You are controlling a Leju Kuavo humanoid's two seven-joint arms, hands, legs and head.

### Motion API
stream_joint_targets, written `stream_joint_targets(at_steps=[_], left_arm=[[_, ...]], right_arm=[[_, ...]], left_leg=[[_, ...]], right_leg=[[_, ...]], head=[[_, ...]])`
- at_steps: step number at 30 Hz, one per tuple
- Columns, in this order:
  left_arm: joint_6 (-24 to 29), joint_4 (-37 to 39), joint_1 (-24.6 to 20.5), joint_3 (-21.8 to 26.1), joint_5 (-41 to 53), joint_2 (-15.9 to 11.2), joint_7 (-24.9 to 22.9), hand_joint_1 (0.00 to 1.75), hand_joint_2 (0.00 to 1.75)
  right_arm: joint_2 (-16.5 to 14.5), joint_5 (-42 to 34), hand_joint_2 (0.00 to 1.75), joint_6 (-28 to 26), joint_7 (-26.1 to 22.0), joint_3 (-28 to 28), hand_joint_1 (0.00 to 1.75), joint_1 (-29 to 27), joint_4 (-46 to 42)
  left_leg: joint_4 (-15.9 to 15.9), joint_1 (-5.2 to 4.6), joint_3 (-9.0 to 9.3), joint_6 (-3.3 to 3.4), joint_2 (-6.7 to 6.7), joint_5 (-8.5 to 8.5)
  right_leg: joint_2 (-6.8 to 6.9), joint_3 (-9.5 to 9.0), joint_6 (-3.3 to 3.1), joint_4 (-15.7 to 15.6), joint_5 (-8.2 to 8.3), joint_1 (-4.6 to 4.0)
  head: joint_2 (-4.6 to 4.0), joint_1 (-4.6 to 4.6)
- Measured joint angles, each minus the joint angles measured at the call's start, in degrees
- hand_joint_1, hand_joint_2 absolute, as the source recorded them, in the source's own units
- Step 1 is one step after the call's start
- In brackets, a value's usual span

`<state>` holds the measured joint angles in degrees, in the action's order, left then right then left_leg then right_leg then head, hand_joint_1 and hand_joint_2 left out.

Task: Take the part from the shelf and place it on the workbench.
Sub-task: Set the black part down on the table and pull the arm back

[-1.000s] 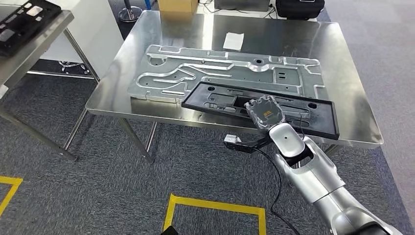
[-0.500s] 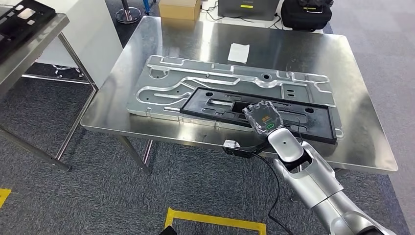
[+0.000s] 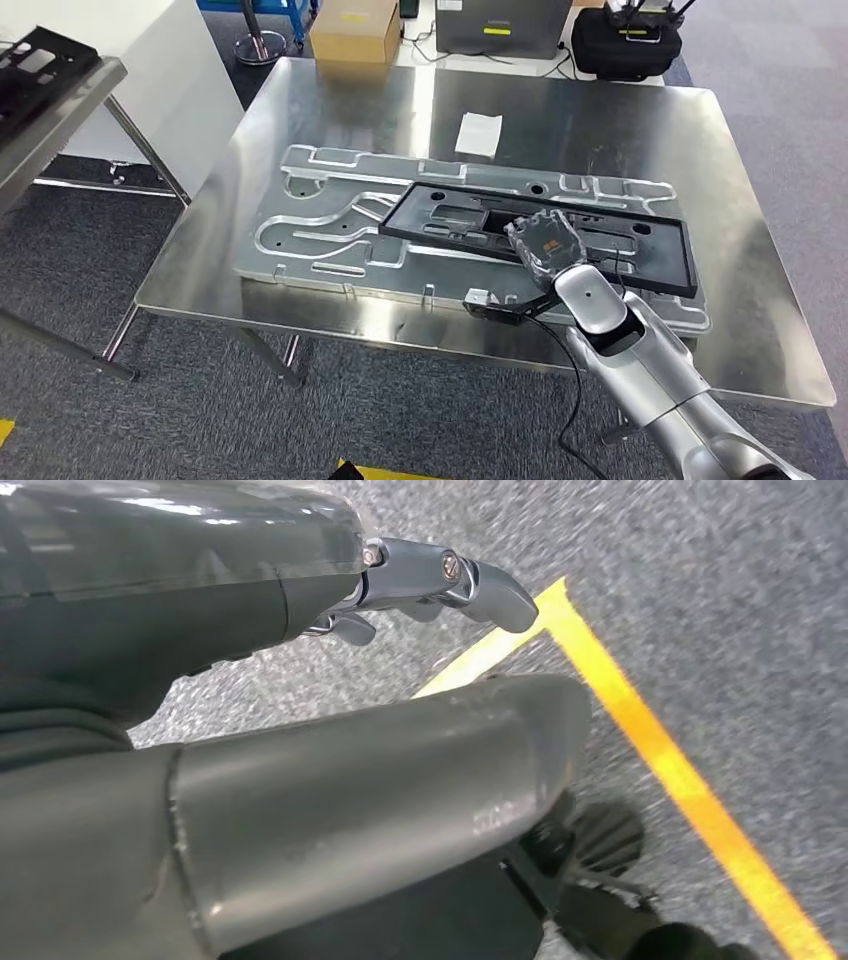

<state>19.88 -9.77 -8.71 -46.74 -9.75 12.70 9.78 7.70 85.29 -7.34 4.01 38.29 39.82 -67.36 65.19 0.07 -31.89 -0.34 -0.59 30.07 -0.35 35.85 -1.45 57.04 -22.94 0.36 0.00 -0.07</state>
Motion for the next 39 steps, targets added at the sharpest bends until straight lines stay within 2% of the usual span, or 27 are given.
stream_joint_targets(at_steps=[2, 3, 4, 5, 6, 7, 9, 10, 12, 14, 16, 18, 19, 20, 22, 23, 24, 26, 29, 30, 32, 33, 34, 35, 36, 37, 39], left_arm=[[0.1, 0.0, 0.1, 0.1, -0.1, 0.0, 0.1, 0.00, 0.00], [0.2, 0.0, 0.2, 0.2, -0.1, 0.0, 0.1, 0.00, 0.00], [0.2, 0.0, 0.3, 0.2, -0.2, 0.0, 0.1, 0.00, 0.00], [0.3, 0.0, 0.4, 0.3, -0.3, 0.0, 0.2, 0.00, 0.00], [0.5, 0.0, 0.4, 0.5, -0.4, 0.0, 0.3, 0.00, 0.00], [0.8, 0.0, 0.6, 0.7, -0.7, 0.0, 0.5, 0.00, 0.00], [1.5, 0.0, 0.7, 1.1, -1.1, 0.0, 0.6, 0.00, 0.00], [1.8, 0.0, 0.8, 1.3, -1.1, 0.0, 0.6, 0.00, 0.00], [2.2, 0.0, 0.7, 1.4, -1.0, 0.1, 0.3, 0.00, 0.00], [2.5, 0.0, 0.6, 1.5, -1.1, 0.2, 0.1, 0.00, 0.87], [2.7, 0.0, 0.3, 1.6, -1.0, 0.3, 0.0, 0.00, 1.75], [2.8, 0.0, 0.2, 1.6, -0.8, 0.3, -0.1, 0.00, 1.75], [2.9, 0.0, 0.3, 1.6, -0.7, 0.3, -0.2, 0.00, 1.75], [3.0, 0.0, 0.4, 1.6, -0.7, 0.3, -0.3, 0.00, 1.75], [3.0, 0.0, 0.4, 1.6, -0.7, 0.4, -0.4, 0.00, 1.75], [3.0, 0.0, 0.3, 1.6, -0.7, 0.4, -0.4, 0.00, 1.75], [3.0, 0.0, 0.2, 1.6, -0.7, 0.4, -0.4, 0.00, 1.75], [3.0, 0.0, 0.2, 1.6, -0.7, 0.5, -0.4, 0.00, 1.75], [3.0, 0.0, 0.2, 1.6, -0.7, 0.5, -0.4, 0.00, 1.75], [3.0, 0.0, 0.1, 1.6, -0.7, 0.5, -0.4, 0.00, 1.75], [3.0, 0.0, 0.2, 1.6, -0.6, 0.4, -0.4, 0.00, 1.75], [3.0, 0.0, 0.2, 1.6, -0.6, 0.4, -0.4, 0.00, 1.75], [3.0, 0.0, 0.3, 1.6, -0.7, 0.4, -0.4, 0.00, 1.75], [3.0, 0.0, 0.3, 1.6, -0.7, 0.4, -0.4, 0.00, 1.75], [3.0, 0.0, 0.3, 1.6, -0.7, 0.4, -0.4, 0.00, 1.75], [3.0, 0.0, 0.3, 1.6, -0.7, 0.4, -0.4, 0.00, 1.75], [3.0, 0.0, 0.2, 1.6, -0.7, 0.4, -0.4, 0.00, 1.75]], right_arm=[[0.0, -0.2, 1.75, 0.0, 0.0, 0.0, 1.75, -0.4, 0.0], [0.0, -0.3, 1.75, -0.1, 0.0, 0.0, 1.75, -0.7, 0.0], [0.0, -0.4, 1.75, -0.1, 0.0, 0.0, 1.75, -1.0, 0.1], [0.0, -0.5, 1.75, -0.1, 0.0, 0.0, 1.75, -1.2, 0.1], [0.0, -0.6, 1.75, -0.1, 0.0, 0.0, 1.75, -1.4, 0.1], [0.1, -0.7, 1.75, -0.2, 0.1, 0.0, 1.75, -1.5, 0.1], [0.2, -0.9, 1.75, -0.5, 0.1, -0.2, 1.75, -1.9, 0.2], [0.3, -1.0, 1.75, -0.7, 0.2, -0.4, 1.75, -2.3, 0.3], [0.4, -1.2, 1.75, -1.1, 0.2, -0.8, 1.75, -2.8, 0.2], [0.6, -1.4, 1.75, -1.4, 0.3, -1.4, 0.87, -3.1, 0.1], [0.8, -1.4, 1.75, -1.6, 0.4, -1.8, 0.00, -3.3, 0.1], [1.0, -1.4, 1.75, -1.6, 0.4, -1.9, 0.00, -3.8, 0.2], [1.0, -1.4, 1.75, -1.7, 0.4, -2.0, 0.00, -4.2, 0.3], [1.1, -1.4, 1.75, -1.7, 0.3, -2.0, 0.00, -4.4, 0.4], [1.1, -1.4, 1.75, -1.7, 0.3, -2.2, 0.00, -4.6, 0.5], [1.1, -1.4, 1.75, -1.8, 0.3, -2.3, 0.00, -4.5, 0.5], [1.2, -1.5, 1.75, -1.8, 0.3, -2.4, 0.00, -4.5, 0.5], [1.2, -1.5, 1.75, -1.9, 0.3, -2.5, 0.00, -4.5, 0.6], [1.2, -1.5, 1.75, -2.1, 0.3, -2.7, 0.00, -4.4, 0.5], [1.2, -1.5, 1.75, -2.1, 0.3, -2.7, 0.00, -4.3, 0.4], [1.2, -1.5, 1.75, -2.1, 0.3, -2.7, 0.00, -4.3, 0.4], [1.2, -1.5, 1.75, -2.1, 0.2, -2.7, 0.00, -4.3, 0.4], [1.2, -1.5, 1.75, -2.1, 0.2, -2.7, 0.00, -4.3, 0.4], [1.2, -1.5, 1.75, -2.1, 0.2, -2.7, 0.00, -4.3, 0.4], [1.2, -1.5, 1.75, -2.1, 0.2, -2.7, 0.00, -4.3, 0.4], [1.2, -1.5, 1.75, -2.1, 0.2, -2.7, 0.00, -4.3, 0.4], [1.2, -1.4, 1.75, -2.1, 0.2, -2.7, 0.00, -4.3, 0.4]], left_leg=[[6.7, 0.08, -4.80, -0.36, 0.12, 3.00], [8.5, 0.10, -6.76, -0.45, 0.13, 4.38], [8.6, 0.10, -7.99, -0.43, 0.14, 4.97], [6.9, 0.09, -8.36, -0.36, 0.15, 4.26], [3.7, 0.07, -8.06, -0.15, 0.15, 1.94], [-0.4, -0.01, -7.67, 0.24, 0.15, -2.14], [-5.9, -0.28, -7.21, 0.97, 0.11, -8.42], [-6.9, -0.45, -7.26, 1.32, 0.07, -9.96], [-7.0, -0.49, -6.86, 1.84, 0.05, -9.71], [-7.8, -0.25, -5.97, 2.39, 0.10, -9.40], [-8.3, -0.01, -5.23, 2.79, 0.14, -8.97], [-8.2, 0.06, -4.86, 2.87, 0.10, -8.40], [-8.1, 0.08, -4.57, 2.79, 0.06, -8.08], [-8.0, 0.09, -4.21, 2.67, 0.02, -7.74], [-7.6, 0.12, -3.43, 2.30, -0.03, -6.96], [-7.4, 0.03, -3.21, 2.02, -0.06, -6.60], [-7.2, -0.05, -3.12, 1.72, -0.08, -6.34], [-7.1, -0.17, -3.11, 1.12, -0.09, -6.09], [-5.7, -0.12, -3.40, 0.29, 0.03, -4.85], [-3.4, -0.07, -4.28, 0.05, 0.09, -3.40], [4.2, 0.11, -7.61, -0.26, 0.18, 0.51], [7.8, 0.16, -9.28, -0.37, 0.19, 1.87], [9.8, 0.17, -10.22, -0.41, 0.19, 2.22], [9.4, 0.17, -10.05, -0.38, 0.20, 1.39], [6.7, 0.18, -8.73, -0.28, 0.22, -0.42], [2.4, 0.18, -6.71, -0.11, 0.24, -2.52], [-4.4, 0.05, -3.28, 0.31, 0.25, -4.83]], right_leg=[[-0.09, -1.25, -0.29, 0.0, -1.22, -0.08], [-0.16, -2.01, -0.29, 0.0, -1.90, -0.11], [-0.23, -2.87, -0.26, 0.0, -2.63, -0.14], [-0.28, -3.83, -0.19, 0.1, -3.35, -0.16], [-0.31, -4.84, -0.09, 0.1, -4.10, -0.20], [-0.34, -5.64, 0.03, 0.1, -4.82, -0.27], [-0.48, -6.41, 0.52, 0.4, -5.98, -0.39], [-0.54, -6.43, 0.88, 0.4, -6.39, -0.38], [-0.61, -6.57, 1.67, 0.2, -7.06, -0.29], [-0.43, -6.22, 2.37, 1.6, -8.29, -0.18], [-0.23, -2.92, 3.04, 7.7, -10.90, 0.04], [-0.17, 2.08, 3.60, 15.0, -12.84, 0.41], [-0.11, 3.61, 3.78, 16.4, -12.28, 0.59], [-0.04, 4.01, 3.91, 15.6, -10.46, 0.75], [0.15, 1.85, 3.90, 8.6, -5.07, 0.95], [0.21, 0.43, 3.74, 5.0, -3.24, 0.86], [0.21, -0.56, 3.44, 2.6, -2.34, 0.71], [0.09, -1.08, 2.71, 1.4, -2.50, 0.36], [0.07, -1.44, 1.52, 0.9, -2.42, 0.69], [0.16, -1.65, 1.16, 0.7, -2.38, 0.82], [0.31, -1.81, 0.73, 0.7, -2.47, 0.72], [0.33, -1.82, 0.67, 0.7, -2.51, 0.65], [0.34, -1.85, 0.64, 0.8, -2.55, 0.60], [0.33, -1.92, 0.65, 0.8, -2.62, 0.57], [0.31, -2.01, 0.70, 1.0, -2.73, 0.55], [0.28, -2.11, 0.82, 1.1, -2.88, 0.54], [0.19, -2.06, 1.23, 1.5, -3.18, 0.33]], head=[[0.00, 0.13], [0.00, 0.14], [0.00, 0.14], [0.00, 0.16], [0.00, 0.16], [0.00, 0.17], [0.00, 0.07], [0.00, -0.01], [0.00, -0.14], [-0.01, -0.27], [-0.01, -0.46], [0.00, -0.47], [0.00, -0.48], [0.00, -0.47], [0.00, -0.48], [0.00, -0.49], [0.00, -0.46], [0.00, -0.38], [0.00, -0.15], [0.00, -0.01], [0.00, 0.26], [0.00, 0.29], [0.00, 0.31], [0.00, 0.32], [0.00, 0.32], [0.00, 0.34], [-0.01, 0.35]])
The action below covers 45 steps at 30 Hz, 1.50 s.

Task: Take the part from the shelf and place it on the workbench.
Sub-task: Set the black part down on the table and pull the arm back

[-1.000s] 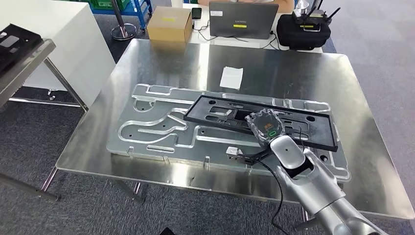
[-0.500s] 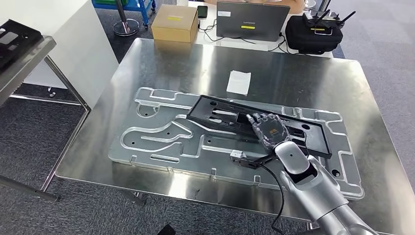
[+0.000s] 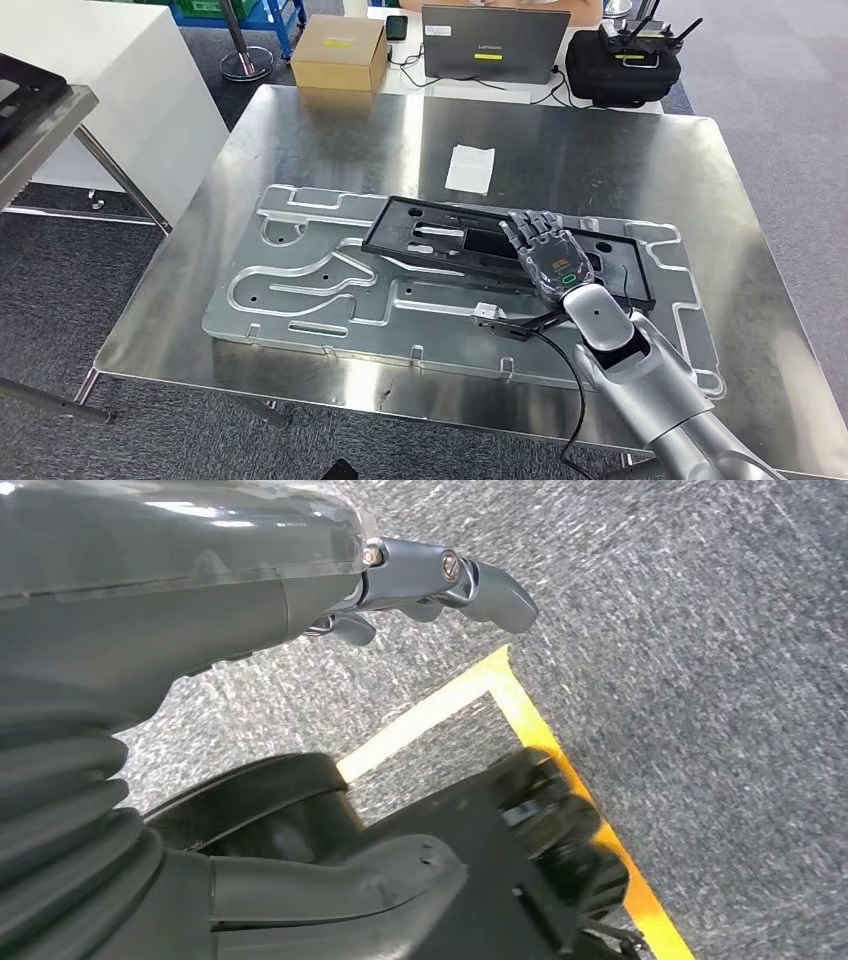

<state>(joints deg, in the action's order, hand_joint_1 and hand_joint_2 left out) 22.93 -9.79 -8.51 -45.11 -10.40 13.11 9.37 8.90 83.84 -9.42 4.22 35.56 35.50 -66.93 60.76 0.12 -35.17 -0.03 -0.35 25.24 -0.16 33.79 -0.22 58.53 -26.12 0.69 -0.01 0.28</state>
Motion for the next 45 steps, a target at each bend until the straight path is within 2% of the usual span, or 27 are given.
stream_joint_targets(at_steps=[1, 4, 5, 7, 9, 10, 11, 12, 14, 15, 17, 20, 22, 24, 25, 26, 27, 29, 31, 35, 37, 39, 40, 41, 42, 43, 45], left_arm=[[0.0, 0.0, 0.0, 0.0, 0.0, 0.0, 0.0, 0.00, 1.75], [0.0, 0.0, 0.0, 0.0, 0.0, 0.0, 0.0, 0.00, 1.75], [0.0, 0.0, 0.0, 0.0, 0.0, 0.0, 0.0, 0.00, 1.75], [0.0, 0.0, -0.1, 0.0, 0.1, 0.1, 0.0, 0.00, 1.75], [0.0, 0.0, 0.0, 0.0, 0.1, 0.1, 0.0, 0.00, 1.75], [0.0, 0.0, 0.0, 0.0, 0.1, 0.0, 0.0, 0.00, 1.75], [0.0, 0.0, 0.1, 0.0, 0.1, 0.0, 0.0, 0.00, 1.75], [0.0, 0.0, 0.1, 0.0, 0.1, 0.0, 0.0, 0.00, 1.75], [0.0, 0.0, 0.0, 0.0, 0.1, 0.1, 0.0, 0.00, 1.75], [0.0, 0.0, 0.0, 0.0, 0.1, 0.1, 0.0, 0.00, 1.75], [0.0, 0.0, 0.0, 0.0, 0.1, 0.1, 0.0, 0.00, 1.75], [0.0, 0.0, 0.0, 0.0, 0.1, 0.1, 0.0, 0.00, 1.75], [0.0, 0.0, 0.0, 0.0, 0.1, 0.1, 0.0, 0.00, 1.75], [0.0, 0.0, 0.0, 0.0, 0.1, 0.1, 0.0, 0.00, 1.75], [0.0, 0.0, 0.1, 0.0, 0.1, 0.1, 0.0, 0.00, 1.75], [0.0, 0.0, 0.1, 0.0, 0.1, 0.0, 0.0, 0.00, 1.31], [0.0, 0.0, 0.1, 0.0, 0.1, 0.0, 0.0, 0.00, 0.87], [-0.1, 0.0, 0.1, 0.0, 0.0, 0.0, 0.0, 0.00, 0.00], [-0.9, 0.0, 0.0, 0.3, -1.0, 0.0, 0.7, 0.00, 0.00], [-2.8, 0.0, 0.1, 1.9, -3.1, 0.0, 2.2, 0.00, 0.00], [-3.0, 0.0, 0.0, 2.3, -3.3, 0.0, 2.3, 0.00, 0.00], [-3.1, 0.0, 0.0, 2.6, -3.3, 0.0, 2.4, 0.00, 0.00], [-3.2, 0.0, 0.0, 2.7, -3.3, 0.0, 2.5, 0.00, 0.00], [-3.2, 0.0, 0.0, 2.8, -3.3, 0.0, 2.5, 0.00, 0.00], [-3.2, 0.0, 0.0, 2.9, -3.3, 0.0, 2.5, 0.00, 0.00], [-3.2, 0.0, 0.0, 3.0, -3.4, 0.0, 2.5, 0.00, 0.00], [-3.2, 0.0, 0.0, 3.3, -3.4, 0.0, 2.5, 0.00, 0.00]], right_arm=[[0.0, 0.0, 1.75, 0.0, 0.0, 0.0, 0.00, 0.0, 0.0], [0.0, 0.0, 1.75, 0.0, 0.0, 0.0, 0.00, 0.0, 0.0], [0.0, 0.0, 1.75, 0.0, 0.0, 0.0, 0.00, 0.0, 0.0], [0.0, 0.0, 1.75, 0.0, 0.0, -0.1, 0.00, 0.1, 0.0], [0.0, 0.0, 1.75, 0.0, 0.0, -0.1, 0.00, -0.1, 0.1], [0.1, 0.0, 1.75, 0.0, 0.0, -0.1, 0.00, -0.2, 0.1], [0.1, 0.0, 1.75, 0.0, 0.0, -0.1, 0.00, -0.3, 0.1], [0.1, 0.0, 1.75, 0.0, 0.0, -0.1, 0.00, -0.4, 0.1], [0.1, 0.0, 1.75, 0.0, 0.0, -0.1, 0.00, -0.2, 0.1], [0.1, 0.0, 1.75, 0.0, 0.0, -0.1, 0.00, -0.2, 0.1], [0.1, 0.0, 1.75, 0.0, 0.0, -0.1, 0.00, -0.1, 0.1], [0.0, 0.0, 1.75, 0.0, 0.0, -0.1, 0.00, -0.1, 0.1], [0.0, 0.0, 1.75, 0.0, 0.0, -0.1, 0.00, -0.1, 0.1], [0.0, 0.0, 1.75, 0.0, 0.0, -0.1, 0.00, -0.1, 0.1], [0.0, 0.0, 1.75, 0.0, 0.0, -0.1, 0.00, -0.2, 0.1], [0.0, 0.0, 1.75, 0.0, -0.1, -0.1, 0.00, -0.2, 0.1], [0.0, 0.0, 1.75, 0.0, -0.1, -0.1, 0.00, -0.2, 0.1], [0.0, 0.0, 1.75, 0.0, 0.0, -0.1, 0.00, -0.2, 0.1], [0.1, -0.4, 1.75, -0.3, 0.3, -0.3, 0.00, -0.3, 0.1], [0.4, -1.2, 1.75, -1.4, 0.6, -1.3, 0.00, -1.4, -0.2], [0.6, -1.3, 1.75, -1.6, 0.6, -1.7, 0.00, -1.7, -0.4], [0.9, -1.3, 1.75, -1.7, 0.6, -2.1, 0.00, -2.0, -0.5], [1.0, -1.3, 1.75, -1.7, 0.6, -2.2, 0.00, -2.1, -0.5], [1.0, -1.3, 1.75, -1.8, 0.6, -2.3, 0.00, -2.3, -0.5], [1.0, -1.3, 1.75, -1.8, 0.6, -2.4, 0.00, -2.4, -0.6], [1.0, -1.3, 1.75, -1.9, 0.6, -2.6, 0.00, -2.4, -0.7], [1.0, -1.3, 1.75, -1.9, 0.6, -2.9, 0.00, -2.3, -1.0]], left_leg=[[-1.4, -0.07, 0.68, 0.22, -0.02, -0.16], [-2.1, -0.12, 0.82, 1.16, -0.06, -0.27], [-2.4, -0.03, 0.92, 1.56, -0.05, -0.46], [-2.8, 0.16, 1.04, 2.05, -0.02, -0.77], [-2.8, 0.11, 0.99, 2.19, -0.02, -0.78], [-2.8, 0.07, 0.99, 2.23, -0.03, -0.74], [-2.7, 0.02, 1.00, 2.25, -0.05, -0.70], [-2.6, -0.02, 1.04, 2.24, -0.08, -0.63], [-2.5, -0.13, 1.18, 2.08, -0.15, -0.47], [-2.5, -0.24, 1.20, 1.93, -0.18, -0.38], [-2.5, -0.38, 1.16, 1.48, -0.18, -0.31], [-2.0, -0.38, 1.00, 0.57, -0.10, 0.27], [2.3, -0.28, -0.76, -0.09, -0.04, 2.92], [10.1, -0.04, -4.34, -0.60, -0.01, 6.54], [13.1, 0.06, -5.83, -0.76, 0.00, 7.41], [14.1, 0.15, -6.45, -0.86, 0.01, 7.16], [12.7, 0.24, -5.88, -0.90, 0.02, 5.75], [5.1, 0.43, -2.34, -0.84, 0.05, 1.75], [-0.6, 0.38, 0.27, -0.41, 0.01, -0.31], [-1.7, 0.17, 0.29, 1.02, -0.10, -1.04], [-2.2, 0.34, -0.07, 1.95, -0.02, -1.69], [-2.3, 0.23, -0.89, 2.42, 0.02, -2.29], [-2.3, 0.15, -1.39, 2.48, 0.04, -2.63], [-2.3, 0.06, -1.88, 2.51, 0.05, -3.01], [-2.3, -0.03, -2.35, 2.50, 0.06, -3.41], [-2.3, -0.13, -2.78, 2.46, 0.02, -3.83], [-2.3, -0.29, -3.47, 2.27, -0.06, -4.70]], right_leg=[[-0.03, 0.08, 0.25, 0.1, -0.07, -0.09], [-0.03, 0.09, 1.21, 0.0, -0.14, -0.06], [-0.01, 0.34, 1.55, 0.7, -0.70, 0.01], [0.03, 2.45, 2.10, 5.3, -3.55, 0.12], [0.04, 6.23, 2.48, 13.0, -6.89, 0.12], [0.05, 7.58, 2.55, 15.5, -7.43, 0.12], [0.05, 7.92, 2.50, 15.8, -6.77, 0.11], [0.05, 7.06, 2.34, 13.7, -5.07, 0.08], [0.03, 3.28, 1.71, 5.8, -1.05, -0.09], [0.04, 1.73, 1.37, 2.4, 0.15, -0.24], [0.03, 0.54, 0.85, -0.3, 0.56, -0.59], [0.12, 0.31, 0.07, -0.9, 0.92, -0.33], [0.25, 0.02, -0.45, -1.4, 1.16, 0.03], [0.28, 0.00, -0.63, -1.4, 1.13, 0.01], [0.28, 0.01, -0.63, -1.3, 1.10, 0.00], [0.27, 0.00, -0.62, -1.2, 1.04, 0.01], [0.25, -0.05, -0.57, -1.1, 0.94, 0.03], [0.18, -0.16, -0.28, -0.7, 0.65, 0.06], [0.11, 0.08, 0.21, -0.1, 0.48, -0.14], [0.13, 0.55, 1.37, 0.3, 0.25, -0.10], [0.13, 1.74, 1.91, 3.6, -2.84, 0.04], [0.14, 4.36, 2.30, 10.7, -7.54, 0.09], [0.14, 5.40, 2.39, 13.9, -9.09, 0.09], [0.14, 5.60, 2.38, 15.5, -9.62, 0.08], [0.14, 4.63, 2.24, 14.9, -9.01, 0.06], [0.13, 2.47, 1.95, 12.0, -7.60, -0.02], [0.15, -3.12, 1.11, 3.7, -5.17, -0.40]], head=[[0.00, 0.00], [0.01, -0.01], [0.01, -0.07], [0.01, -0.22], [0.01, -0.31], [0.01, -0.31], [0.01, -0.31], [0.01, -0.31], [0.00, -0.31], [0.00, -0.29], [-0.01, -0.26], [0.00, -0.24], [0.01, -0.07], [0.01, 0.07], [0.01, 0.07], [0.01, 0.08], [0.01, 0.08], [0.01, 0.07], [0.01, 0.03], [0.01, 0.04], [0.00, -0.15], [0.00, -0.32], [0.01, -0.33], [0.01, -0.33], [0.01, -0.33], [0.01, -0.33], [0.01, -0.32]])
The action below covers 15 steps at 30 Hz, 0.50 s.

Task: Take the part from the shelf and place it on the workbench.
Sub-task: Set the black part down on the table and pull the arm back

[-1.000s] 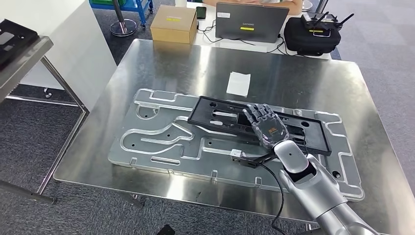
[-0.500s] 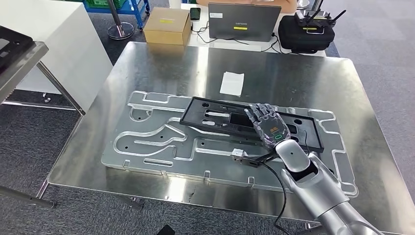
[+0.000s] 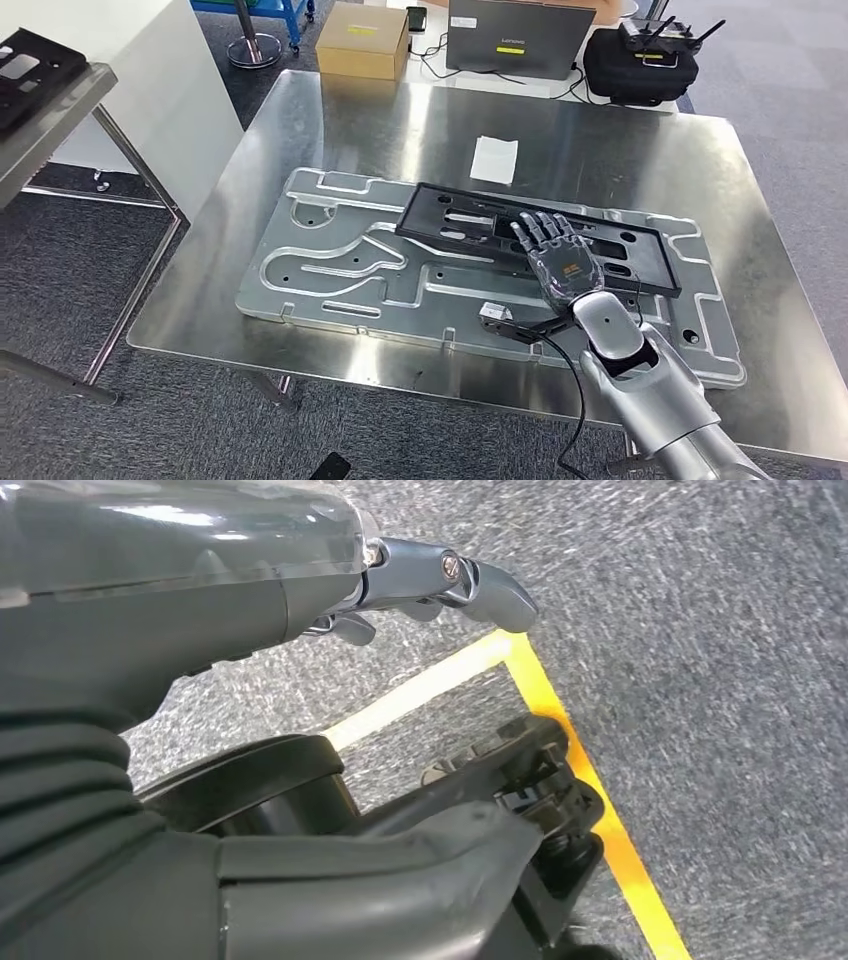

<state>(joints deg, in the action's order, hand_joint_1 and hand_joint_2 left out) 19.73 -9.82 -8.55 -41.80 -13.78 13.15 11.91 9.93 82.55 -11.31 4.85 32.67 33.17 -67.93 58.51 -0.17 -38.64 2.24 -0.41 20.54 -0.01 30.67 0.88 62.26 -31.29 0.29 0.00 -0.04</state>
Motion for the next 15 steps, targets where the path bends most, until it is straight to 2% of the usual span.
stream_joint_targets(at_steps=[1, 2, 4, 5, 6, 7, 9, 10, 11, 12, 13, 14, 15], left_arm=[[0.0, 0.0, 0.0, 0.1, 0.0, 0.0, 0.0, 0.00, 0.00], [0.0, 0.0, 0.0, 0.2, 0.0, 0.1, 0.1, 0.00, 0.00], [0.0, -0.1, 0.1, 0.4, 0.0, 0.2, 0.2, 0.00, 0.00], [-0.1, -0.1, 0.1, 0.4, 0.0, 0.2, 0.2, 0.00, 0.00], [-0.1, -0.1, 0.1, 0.4, 0.0, 0.2, 0.3, 0.00, 0.00], [-0.1, -0.1, 0.1, 0.4, 0.0, 0.2, 0.3, 0.00, 0.00], [-0.1, -0.1, 0.2, 0.5, -0.1, 0.2, 0.3, 0.00, 0.00], [-0.1, -0.1, 0.2, 0.5, -0.1, 0.1, 0.3, 0.00, 0.00], [-0.1, -0.1, 0.2, 0.5, -0.1, 0.1, 0.4, 0.00, 0.00], [-0.1, -0.1, 0.2, 0.5, -0.1, 0.1, 0.4, 0.00, 0.00], [-0.1, -0.1, 0.2, 0.5, -0.1, 0.0, 0.4, 0.00, 0.00], [-0.1, -0.1, 0.2, 0.5, -0.1, 0.0, 0.4, 0.00, 0.00], [-0.1, -0.1, 0.1, 0.5, -0.1, 0.0, 0.4, 0.00, 0.00]], right_arm=[[0.0, 0.0, 1.75, 0.0, 0.0, -0.1, 0.00, 0.0, -0.2], [0.0, 0.0, 1.75, 0.0, 0.0, -0.1, 0.00, 0.0, -0.3], [0.1, 0.0, 1.75, 0.0, 0.0, -0.2, 0.00, 0.0, -0.5], [0.1, 0.0, 1.75, 0.0, 0.0, -0.3, 0.00, 0.0, -0.5], [0.1, 0.0, 1.75, 0.0, 0.0, -0.3, 0.00, 0.0, -0.5], [0.1, 0.0, 1.75, 0.0, -0.1, -0.3, 0.00, -0.1, -0.5], [0.1, 0.0, 1.75, 0.0, -0.1, -0.3, 0.00, -0.3, -0.5], [0.1, 0.0, 1.75, 0.0, -0.1, -0.3, 0.00, -0.4, -0.5], [0.2, 0.0, 1.75, 0.0, -0.1, -0.3, 0.00, -0.5, -0.5], [0.2, 0.0, 1.75, 0.0, -0.1, -0.3, 0.00, -0.7, -0.4], [0.2, 0.0, 1.75, 0.0, -0.1, -0.3, 0.00, -0.7, -0.4], [0.2, 0.0, 1.75, 0.0, -0.1, -0.4, 0.00, -0.7, -0.5], [0.2, 0.0, 1.75, 0.0, -0.1, -0.4, 0.00, -0.7, -0.5]], left_leg=[[-0.1, -0.03, -0.18, -0.22, -0.03, -0.45], [-0.2, 0.01, -0.28, -0.51, -0.04, -0.91], [-0.7, 0.07, -0.32, -1.30, -0.06, -1.93], [-0.7, 0.10, -0.49, -1.68, -0.07, -1.88], [-0.1, 0.11, -0.87, -2.04, -0.08, -0.86], [1.7, 0.15, -1.55, -2.37, -0.07, 1.33], [8.4, 0.47, -3.36, -2.94, 0.01, 7.40], [12.2, 0.63, -4.06, -3.25, 0.03, 9.53], [14.9, 0.76, -4.13, -3.52, 0.05, 10.20], [15.9, 0.87, -3.32, -3.72, 0.06, 9.65], [14.8, 0.96, -1.52, -3.84, 0.08, 8.34], [11.8, 1.03, 1.19, -3.87, 0.09, 7.15], [7.9, 1.02, 4.28, -3.79, 0.09, 7.00]], right_leg=[[0.01, -1.80, -0.33, -3.0, 0.73, -0.24], [0.02, -2.63, -0.57, -4.7, 0.98, -0.46], [0.00, -2.27, -1.00, -5.3, 1.89, -0.63], [0.09, -2.01, -1.31, -5.7, 2.48, -0.51], [0.18, -1.60, -1.73, -6.0, 3.23, -0.34], [0.28, -1.04, -2.09, -6.2, 4.05, -0.13], [0.41, 0.52, -2.49, -6.3, 5.40, -0.02], [0.47, 1.44, -2.47, -6.2, 6.03, -0.01], [0.51, 2.42, -2.38, -6.0, 6.64, 0.01], [0.53, 3.43, -2.24, -5.7, 7.18, 0.04], [0.54, 4.42, -2.05, -5.3, 7.64, 0.09], [0.53, 5.29, -1.82, -4.8, 8.01, 0.14], [0.53, 6.06, -1.56, -4.3, 8.29, 0.12]], head=[[0.00, 0.02], [-0.01, -0.03], [-0.01, -0.17], [-0.02, -0.23], [-0.02, -0.18], [-0.01, -0.08], [-0.01, 0.11], [-0.01, 0.19], [-0.01, 0.19], [-0.01, 0.20], [-0.01, 0.22], [-0.01, 0.22], [0.00, 0.24]])
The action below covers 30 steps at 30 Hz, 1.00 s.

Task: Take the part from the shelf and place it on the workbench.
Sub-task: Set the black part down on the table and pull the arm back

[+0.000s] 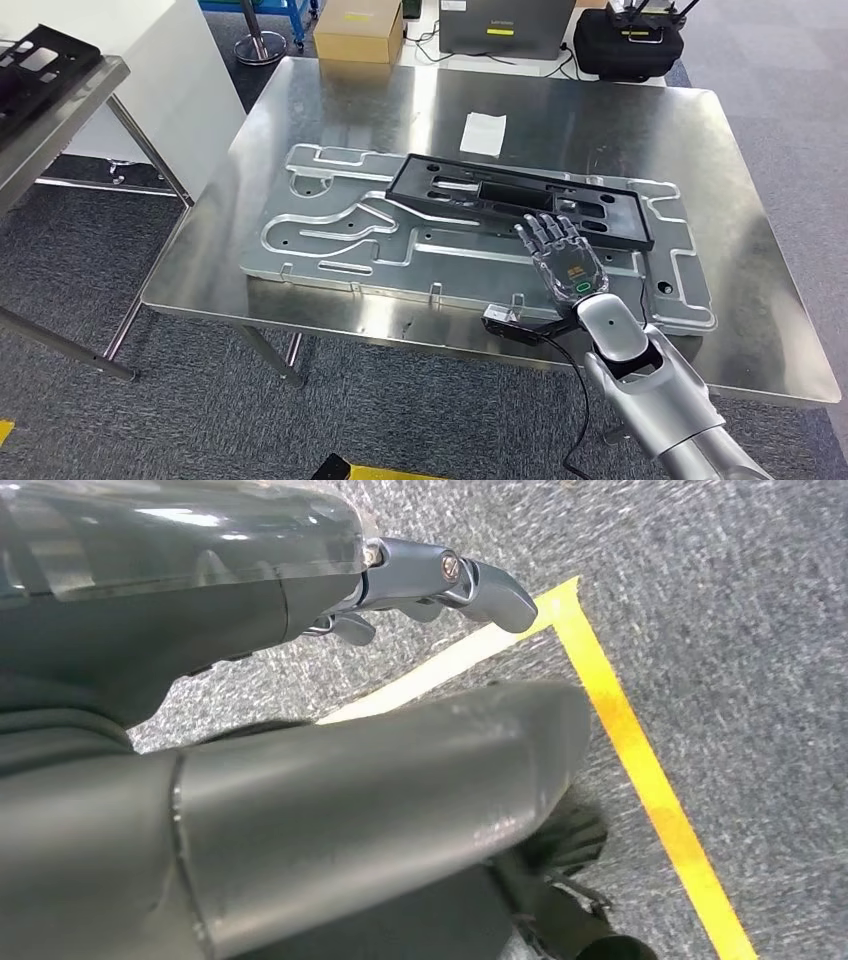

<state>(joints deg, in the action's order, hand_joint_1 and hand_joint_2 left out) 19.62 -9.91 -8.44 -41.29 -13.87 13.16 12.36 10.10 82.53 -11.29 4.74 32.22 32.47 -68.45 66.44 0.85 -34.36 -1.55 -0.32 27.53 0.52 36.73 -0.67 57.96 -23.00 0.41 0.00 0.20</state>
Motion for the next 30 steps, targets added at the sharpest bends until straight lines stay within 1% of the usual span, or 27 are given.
stream_joint_targets(at_steps=[1, 2, 3, 5, 6, 7, 8, 9, 10, 11, 12, 13, 15, 16, 17, 18, 19, 20, 21, 22, 23, 24, 25, 27, 28, 29, 30], left_arm=[[0.0, 0.0, -0.1, 0.0, 0.0, 0.0, 0.1, 0.00, 0.00], [-0.1, 0.0, -0.1, 0.1, 0.0, 0.0, 0.2, 0.00, 0.00], [-0.1, 0.0, -0.1, 0.1, 0.0, 0.0, 0.2, 0.00, 0.00], [-0.1, 0.0, -0.1, 0.2, 0.0, 0.0, 0.3, 0.00, 0.00], [-0.1, 0.0, -0.1, 0.2, 0.0, 0.0, 0.3, 0.00, 0.00], [-0.1, 0.0, -0.1, 0.2, -0.1, 0.1, 0.4, 0.00, 0.00], [-0.1, 0.0, -0.1, 0.3, -0.1, 0.1, 0.4, 0.00, 0.00], [-0.1, 0.0, -0.1, 0.3, -0.1, 0.1, 0.4, 0.00, 0.00], [-0.1, 0.0, 0.0, 0.3, -0.1, 0.1, 0.4, 0.00, 0.00], [-0.1, 0.0, 0.0, 0.3, -0.1, 0.1, 0.4, 0.00, 0.00], [-0.1, 0.0, 0.1, 0.3, -0.1, 0.1, 0.4, 0.00, 0.00], [-0.1, 0.0, 0.1, 0.3, -0.1, 0.1, 0.4, 0.00, 0.00], [-0.1, 0.0, 0.1, 0.3, -0.1, 0.1, 0.4, 0.00, 0.00], [-0.1, 0.0, 0.1, 0.3, -0.1, 0.1, 0.4, 0.00, 0.00], [-0.1, 0.0, 0.1, 0.3, -0.1, 0.1, 0.4, 0.00, 0.00], [-0.1, 0.0, 0.1, 0.3, -0.1, 0.1, 0.4, 0.00, 0.00], [-0.1, 0.0, 0.0, 0.3, -0.1, 0.1, 0.4, 0.00, 0.00], [-0.1, 0.0, 0.0, 0.3, -0.1, 0.1, 0.4, 0.00, 0.00], [-0.1, 0.0, 0.0, 0.3, -0.1, 0.1, 0.4, 0.00, 0.00], [-0.1, 0.0, 0.1, 0.3, -0.1, 0.1, 0.5, 0.00, 0.00], [-0.1, 0.0, 0.1, 0.4, -0.2, 0.2, 0.6, 0.00, 0.00], [-0.1, 0.0, 0.2, 0.4, -0.3, 0.1, 0.7, 0.00, 0.00], [0.0, 0.0, 0.2, 0.4, -0.5, 0.1, 0.8, 0.00, 0.00], [0.1, 0.0, 0.2, 0.6, -0.7, 0.1, 1.0, 0.00, 0.00], [0.1, 0.0, 0.2, 0.7, -0.8, 0.1, 1.1, 0.00, 0.00], [0.1, 0.0, 0.3, 0.8, -0.9, 0.1, 1.2, 0.00, 0.00], [0.1, 0.0, 0.3, 1.0, -0.9, 0.1, 1.3, 0.00, 0.00]], right_arm=[[0.0, 0.0, 1.75, 0.0, 0.0, -0.1, 0.00, 0.0, -0.1], [0.1, 0.0, 1.75, 0.0, 0.0, -0.2, 0.00, 0.0, -0.2], [0.1, 0.0, 1.75, 0.0, 0.0, -0.3, 0.00, -0.1, -0.3], [0.1, 0.0, 1.75, 0.1, 0.0, -0.3, 0.00, -0.3, -0.4], [0.1, 0.0, 1.75, 0.1, 0.0, -0.3, 0.00, -0.5, -0.4], [0.2, 0.0, 1.75, 0.1, 0.0, -0.4, 0.00, -0.6, -0.4], [0.2, 0.0, 1.75, 0.1, 0.0, -0.4, 0.00, -0.7, -0.4], [0.3, 0.0, 1.75, 0.1, 0.0, -0.5, 0.00, -0.8, -0.4], [0.3, 0.0, 1.75, 0.1, 0.0, -0.6, 0.00, -0.9, -0.4], [0.3, 0.0, 1.75, 0.1, 0.0, -0.6, 0.00, -1.0, -0.4], [0.3, 0.0, 1.75, 0.1, 0.0, -0.6, 0.00, -1.2, -0.4], [0.3, 0.0, 1.75, 0.1, 0.0, -0.6, 0.00, -1.3, -0.4], [0.3, 0.0, 1.75, 0.1, 0.0, -0.6, 0.00, -1.4, -0.4], [0.3, 0.0, 1.75, 0.1, 0.0, -0.6, 0.00, -1.4, -0.4], [0.3, 0.0, 1.75, 0.1, 0.0, -0.6, 0.00, -1.3, -0.4], [0.3, 0.0, 1.75, 0.1, 0.0, -0.6, 0.00, -1.3, -0.4], [0.3, 0.0, 1.75, 0.1, 0.0, -0.6, 0.00, -1.3, -0.4], [0.3, 0.0, 1.75, 0.1, 0.0, -0.7, 0.00, -1.3, -0.5], [0.3, 0.0, 1.75, 0.1, 0.0, -0.7, 0.00, -1.3, -0.6], [0.3, 0.0, 1.75, 0.1, 0.0, -0.8, 0.00, -1.3, -0.8], [0.3, 0.0, 1.75, 0.1, 0.0, -0.9, 0.00, -1.4, -0.9], [0.3, 0.0, 1.75, 0.2, 0.0, -1.0, 0.00, -1.4, -1.0], [0.2, 0.0, 1.75, 0.2, 0.0, -1.0, 0.00, -1.5, -1.1], [0.2, 0.0, 1.75, 0.4, 0.0, -1.0, 0.00, -1.7, -1.3], [0.2, 0.0, 1.75, 0.4, 0.0, -1.1, 0.00, -1.9, -1.3], [0.2, 0.0, 1.75, 0.5, 0.0, -1.1, 0.00, -2.2, -1.3], [0.2, 0.0, 1.75, 0.5, 0.0, -1.2, 0.00, -2.4, -1.3]], left_leg=[[-3.5, -0.08, 2.51, 0.28, -0.05, 0.41], [-6.0, -0.19, 4.05, 0.60, -0.09, 1.11], [-7.3, -0.36, 4.62, 1.04, -0.13, 1.67], [-7.8, -0.41, 4.13, 2.15, 0.01, 0.95], [-8.1, -0.37, 3.83, 2.78, 0.13, 0.28], [-8.4, -0.29, 3.34, 3.32, 0.26, -0.52], [-8.6, -0.22, 2.69, 3.68, 0.35, -1.33], [-8.7, -0.24, 1.82, 3.83, 0.34, -2.07], [-8.7, -0.25, 0.91, 3.83, 0.35, -2.78], [-8.6, -0.27, -0.01, 3.77, 0.36, -3.43], [-8.6, -0.27, -0.90, 3.68, 0.38, -4.06], [-8.5, -0.27, -1.73, 3.56, 0.39, -4.65], [-8.3, -0.27, -3.02, 3.29, 0.39, -5.59], [-8.3, -0.27, -3.34, 3.20, 0.38, -5.84], [-8.2, -0.27, -3.48, 3.15, 0.38, -5.95], [-8.2, -0.27, -3.51, 3.14, 0.38, -5.98], [-8.2, -0.27, -3.57, 3.10, 0.37, -6.07], [-8.2, -0.30, -3.68, 3.01, 0.36, -6.21], [-8.2, -0.37, -3.82, 2.74, 0.34, -6.67], [-8.3, -0.43, -4.04, 2.22, 0.30, -7.25], [-8.1, -0.44, -4.43, 1.69, 0.25, -7.14], [-7.2, -0.42, -5.03, 1.20, 0.21, -6.09], [-5.1, -0.35, -5.88, 0.84, 0.18, -3.79], [2.2, -0.28, -7.80, 0.55, 0.18, 2.07], [5.8, -0.27, -8.33, 0.43, 0.19, 3.70], [8.1, -0.27, -8.16, 0.40, 0.19, 3.87], [8.5, -0.28, -7.11, 0.46, 0.19, 2.82]], right_leg=[[0.03, 0.54, 0.30, 0.4, 0.26, -0.04], [0.07, 0.85, 0.63, 0.8, 0.55, -0.09], [0.11, 1.05, 1.00, 0.8, 0.93, -0.14], [0.07, 1.23, 1.82, 0.8, 1.60, 0.01], [-0.04, 1.57, 2.18, 1.1, 0.97, 0.12], [-0.18, 2.14, 2.51, 2.4, -0.70, 0.24], [-0.31, 3.02, 2.78, 4.8, -3.33, 0.36], [-0.37, 4.05, 3.03, 8.2, -6.35, 0.38], [-0.40, 4.96, 3.22, 11.9, -8.72, 0.40], [-0.40, 5.43, 3.36, 15.0, -9.91, 0.41], [-0.40, 5.09, 3.41, 16.6, -9.72, 0.42], [-0.40, 3.80, 3.36, 16.1, -8.52, 0.43], [-0.41, -0.47, 3.12, 11.5, -5.80, 0.43], [-0.41, -2.02, 3.02, 9.5, -5.13, 0.42], [-0.42, -2.93, 2.95, 8.4, -4.94, 0.42], [-0.42, -3.11, 2.94, 8.1, -4.94, 0.42], [-0.42, -3.79, 2.89, 7.3, -5.03, 0.41], [-0.44, -4.98, 2.78, 5.7, -5.41, 0.38], [-0.50, -6.37, 2.48, 3.4, -5.94, 0.23], [-0.48, -7.43, 1.86, 1.2, -6.09, 0.21], [-0.40, -7.84, 1.15, -0.3, -5.99, 0.16], [-0.30, -7.51, 0.40, -1.2, -5.43, 0.13], [-0.16, -6.70, -0.18, -1.2, -4.55, 0.21], [-0.09, -4.86, -0.62, -1.1, -3.15, 0.05], [-0.07, -3.83, -0.66, -0.9, -2.45, -0.03], [-0.07, -2.80, -0.65, -0.8, -1.77, -0.12], [-0.07, -1.81, -0.58, -0.6, -1.15, -0.19]], head=[[0.00, -0.02], [0.00, -0.05], [0.00, -0.05], [0.00, -0.02], [0.00, -0.09], [0.00, -0.25], [0.00, -0.41], [0.00, -0.59], [0.00, -0.66], [0.00, -0.68], [0.00, -0.68], [0.00, -0.68], [0.00, -0.67], [0.00, -0.67], [0.00, -0.66], [0.00, -0.66], [0.00, -0.67], [0.00, -0.67], [0.00, -0.64], [0.00, -0.63], [0.00, -0.60], [0.00, -0.47], [0.00, -0.34], [0.00, -0.05], [0.00, -0.01], [0.00, 0.01], [0.00, 0.02]])
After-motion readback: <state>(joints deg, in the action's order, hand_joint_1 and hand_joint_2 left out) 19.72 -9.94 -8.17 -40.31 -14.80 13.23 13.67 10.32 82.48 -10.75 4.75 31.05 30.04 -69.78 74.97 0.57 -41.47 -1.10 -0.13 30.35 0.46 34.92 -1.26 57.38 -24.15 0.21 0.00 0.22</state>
